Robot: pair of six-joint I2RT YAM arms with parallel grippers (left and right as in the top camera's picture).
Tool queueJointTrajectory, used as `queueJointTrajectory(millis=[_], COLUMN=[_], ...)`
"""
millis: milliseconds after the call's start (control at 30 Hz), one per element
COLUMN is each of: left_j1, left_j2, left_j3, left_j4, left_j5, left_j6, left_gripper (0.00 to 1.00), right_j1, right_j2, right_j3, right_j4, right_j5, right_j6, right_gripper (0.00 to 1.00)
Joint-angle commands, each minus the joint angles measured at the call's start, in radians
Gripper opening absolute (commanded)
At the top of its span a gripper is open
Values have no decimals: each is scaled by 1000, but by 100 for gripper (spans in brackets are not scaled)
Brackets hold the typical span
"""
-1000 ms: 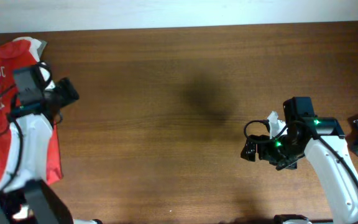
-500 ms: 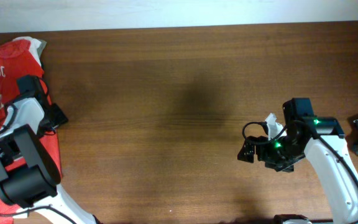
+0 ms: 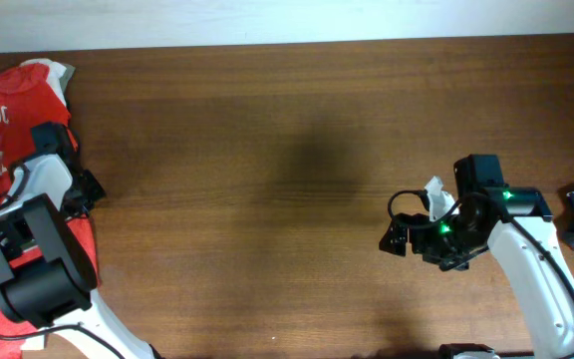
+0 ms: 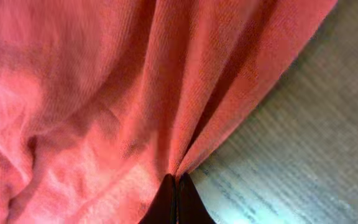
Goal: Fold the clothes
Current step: 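Lift the red T-shirt with the left gripper and drag it to table center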
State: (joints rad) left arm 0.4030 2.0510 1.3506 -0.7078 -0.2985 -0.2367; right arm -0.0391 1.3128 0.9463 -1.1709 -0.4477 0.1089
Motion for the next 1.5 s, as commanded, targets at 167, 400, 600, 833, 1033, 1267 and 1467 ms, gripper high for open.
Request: queueJointTrajectory(millis=[167, 400, 600, 833, 1033, 1267, 1467], left_j1=[-227, -525, -818, -966, -965, -949, -929], left_j2=[18, 17, 17, 58, 159, 191, 191], left_j3=[288, 660, 700, 700, 700, 700, 700], left_j4=[-172, -290, -241, 56, 651, 875, 476], left_j5=[-12, -12, -8, -3, 20, -76, -97], left_j6=[-10, -9, -2, 2, 2, 34, 208], left_gripper=[0, 0, 0, 0, 0, 99, 99], right_j1=[6, 6, 6, 6, 6, 6, 6], right_j2=[2, 2, 2, 2, 2, 2, 2], right_j3=[21, 21, 21, 21, 21, 21, 21], right_j4=[26, 47, 58, 69, 68, 54, 88], right_j5=[-16, -15, -13, -13, -17, -16, -16], right_j6=[1, 1, 1, 1, 5, 5, 5], right_gripper=[99, 99, 99, 99, 99, 99, 99])
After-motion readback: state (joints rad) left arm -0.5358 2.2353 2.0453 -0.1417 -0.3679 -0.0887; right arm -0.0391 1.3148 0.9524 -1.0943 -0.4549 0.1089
